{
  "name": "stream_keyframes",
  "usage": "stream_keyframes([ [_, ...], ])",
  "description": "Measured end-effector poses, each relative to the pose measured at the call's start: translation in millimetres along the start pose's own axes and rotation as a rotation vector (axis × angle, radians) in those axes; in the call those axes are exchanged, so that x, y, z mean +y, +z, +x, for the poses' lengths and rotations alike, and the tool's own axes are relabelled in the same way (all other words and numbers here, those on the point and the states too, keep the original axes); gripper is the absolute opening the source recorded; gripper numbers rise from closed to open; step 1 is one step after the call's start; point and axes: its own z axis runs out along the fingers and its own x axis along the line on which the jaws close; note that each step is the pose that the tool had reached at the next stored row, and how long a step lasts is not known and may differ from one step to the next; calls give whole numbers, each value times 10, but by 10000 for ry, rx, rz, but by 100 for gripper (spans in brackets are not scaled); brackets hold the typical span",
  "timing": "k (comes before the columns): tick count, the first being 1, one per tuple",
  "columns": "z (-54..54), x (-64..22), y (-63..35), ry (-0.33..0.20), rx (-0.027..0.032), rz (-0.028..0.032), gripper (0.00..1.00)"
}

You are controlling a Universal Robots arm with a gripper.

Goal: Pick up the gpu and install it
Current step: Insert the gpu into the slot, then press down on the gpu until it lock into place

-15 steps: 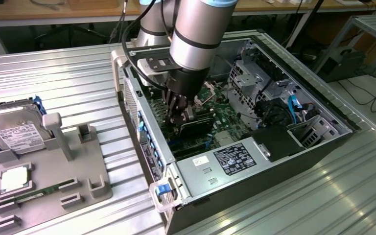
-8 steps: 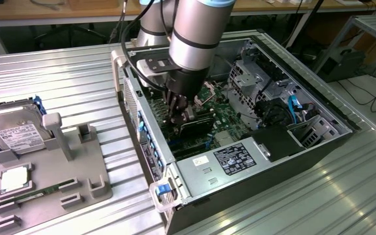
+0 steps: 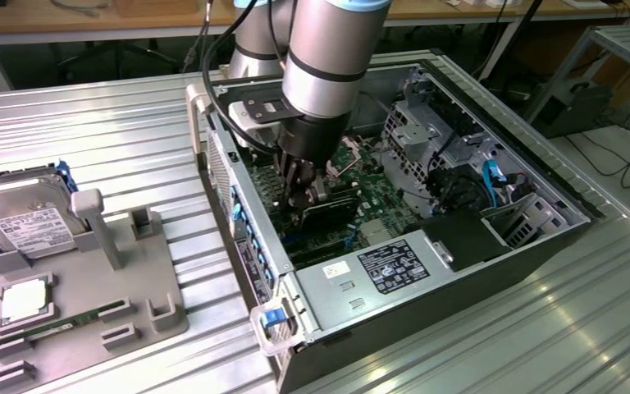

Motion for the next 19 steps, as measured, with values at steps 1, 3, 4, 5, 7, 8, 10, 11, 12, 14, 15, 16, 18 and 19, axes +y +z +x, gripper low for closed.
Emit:
stream_keyframes([
  [1,0,0,0,0,0,0,11],
  [3,0,1,0,0,1,0,11],
  [4,0,1,0,0,0,0,11],
  [5,0,1,0,0,0,0,11],
  [7,0,2,0,1,0,0,11],
  [8,0,1,0,0,0,0,11],
  [10,0,2,0,0,0,0,11],
  [11,0,2,0,1,0,0,11],
  [12,0,8,0,3,0,0,11],
  [14,-1,36,2,1,1,2,11],
  [15,-2,43,3,1,0,2,11],
  [16,-2,49,3,1,0,2,11],
  [18,-2,52,3,-1,0,2,11],
  [19,-1,52,3,0,0,2,11],
])
